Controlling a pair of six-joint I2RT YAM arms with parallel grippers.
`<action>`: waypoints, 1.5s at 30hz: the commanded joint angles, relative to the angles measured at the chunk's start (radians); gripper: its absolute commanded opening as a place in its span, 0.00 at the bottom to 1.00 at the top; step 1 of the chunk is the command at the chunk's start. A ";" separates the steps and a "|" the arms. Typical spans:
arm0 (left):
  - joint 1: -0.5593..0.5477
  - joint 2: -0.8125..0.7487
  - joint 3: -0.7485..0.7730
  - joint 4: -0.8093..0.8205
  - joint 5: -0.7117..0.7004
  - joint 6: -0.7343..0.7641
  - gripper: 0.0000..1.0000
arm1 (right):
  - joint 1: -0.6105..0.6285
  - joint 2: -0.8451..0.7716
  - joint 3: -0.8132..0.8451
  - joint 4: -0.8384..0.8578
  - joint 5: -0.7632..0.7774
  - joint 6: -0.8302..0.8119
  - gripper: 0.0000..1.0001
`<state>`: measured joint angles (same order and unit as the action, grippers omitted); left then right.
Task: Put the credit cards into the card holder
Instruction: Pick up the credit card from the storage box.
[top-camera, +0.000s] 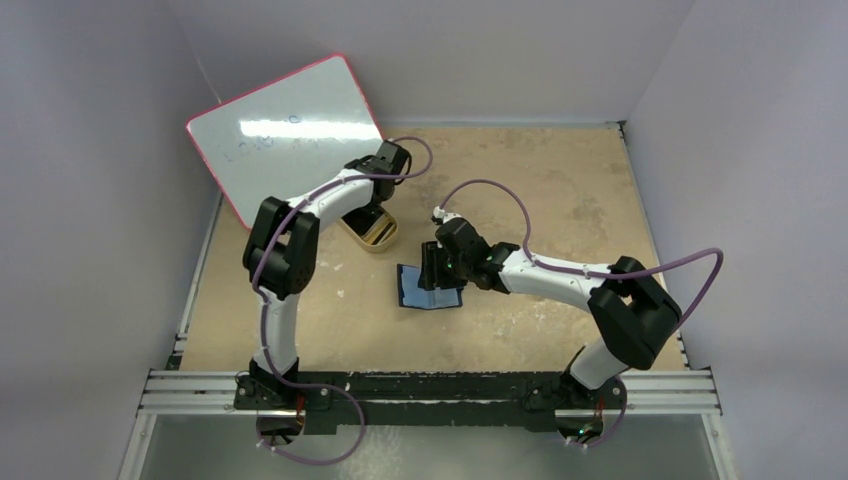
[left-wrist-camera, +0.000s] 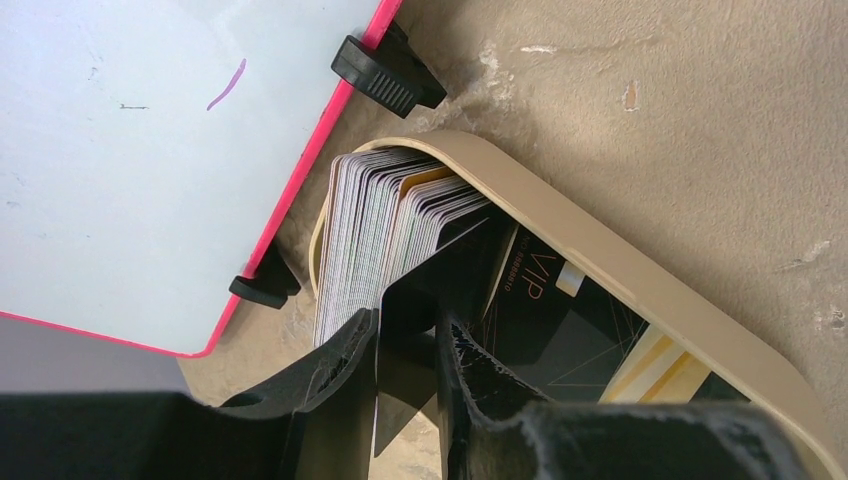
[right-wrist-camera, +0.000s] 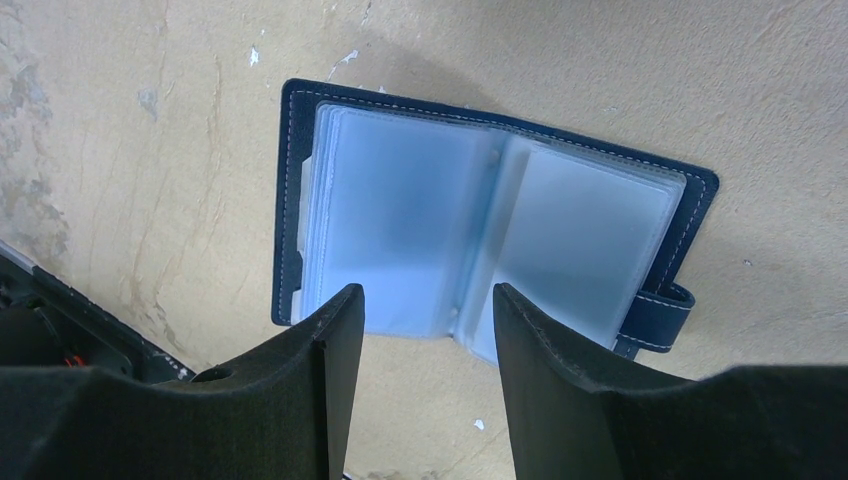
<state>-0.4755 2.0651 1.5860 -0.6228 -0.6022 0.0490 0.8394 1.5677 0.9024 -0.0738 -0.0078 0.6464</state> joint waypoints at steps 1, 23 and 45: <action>-0.003 -0.009 0.042 -0.009 -0.049 0.016 0.24 | -0.001 -0.031 0.015 -0.014 0.028 -0.015 0.53; -0.019 -0.027 0.042 -0.007 -0.094 0.020 0.28 | 0.000 -0.022 0.026 -0.017 0.023 -0.012 0.54; -0.102 -0.039 0.105 -0.149 -0.069 -0.088 0.00 | -0.001 -0.036 0.001 0.019 -0.003 -0.006 0.54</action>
<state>-0.5529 2.0651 1.6222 -0.7113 -0.6582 0.0113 0.8394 1.5677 0.9024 -0.0742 -0.0101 0.6464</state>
